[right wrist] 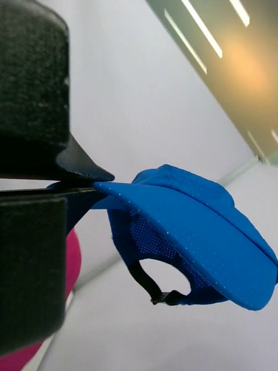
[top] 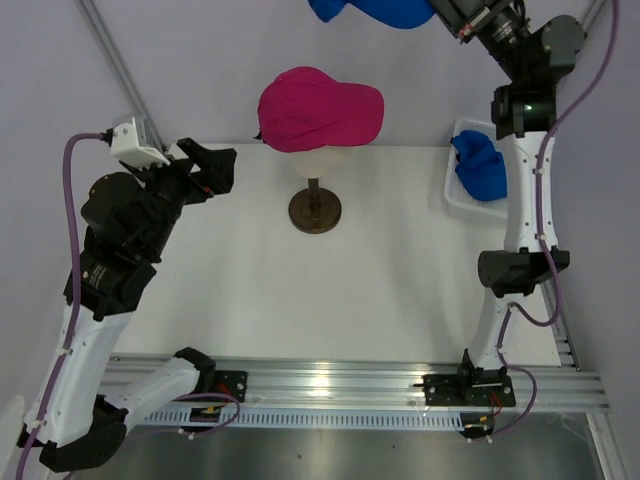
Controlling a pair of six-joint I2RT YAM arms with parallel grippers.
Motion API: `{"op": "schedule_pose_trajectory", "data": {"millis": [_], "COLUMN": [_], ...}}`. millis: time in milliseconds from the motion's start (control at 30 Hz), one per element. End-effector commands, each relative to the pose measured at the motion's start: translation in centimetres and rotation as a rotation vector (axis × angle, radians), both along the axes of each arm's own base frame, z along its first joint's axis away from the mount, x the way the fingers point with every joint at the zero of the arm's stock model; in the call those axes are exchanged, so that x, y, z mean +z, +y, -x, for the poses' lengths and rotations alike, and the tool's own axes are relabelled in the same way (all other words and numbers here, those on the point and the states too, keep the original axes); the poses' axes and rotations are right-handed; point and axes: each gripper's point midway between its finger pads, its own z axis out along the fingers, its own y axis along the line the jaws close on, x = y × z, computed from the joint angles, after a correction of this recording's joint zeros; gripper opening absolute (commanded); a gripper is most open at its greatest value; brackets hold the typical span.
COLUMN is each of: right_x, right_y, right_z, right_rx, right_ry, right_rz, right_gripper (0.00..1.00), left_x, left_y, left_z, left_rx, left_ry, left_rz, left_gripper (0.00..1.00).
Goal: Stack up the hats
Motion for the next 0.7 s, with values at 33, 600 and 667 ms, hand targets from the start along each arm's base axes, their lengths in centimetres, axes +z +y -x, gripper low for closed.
{"op": "schedule_pose_trajectory", "data": {"millis": [33, 600, 667], "right_x": [2.3, -3.1, -4.7], "right_y": [5.2, 17.8, 17.9], "right_z": [3.2, 8.0, 6.8], "right_rx": [0.263, 0.525, 0.451], "right_ry": [-0.107, -0.027, 0.014], "right_rz": [-0.138, -0.008, 0.06], "right_gripper": [0.0, 0.0, 0.0], "left_x": [-1.3, -6.6, -6.9], "left_y": [1.1, 9.1, 10.2], "left_z": [1.0, 0.2, -0.1], "left_rx": [0.009, 0.254, 0.295], "left_ry": [0.033, 0.139, 0.145], "left_rz": [0.051, 0.084, 0.073], "left_gripper": [1.0, 0.99, 1.0]}}
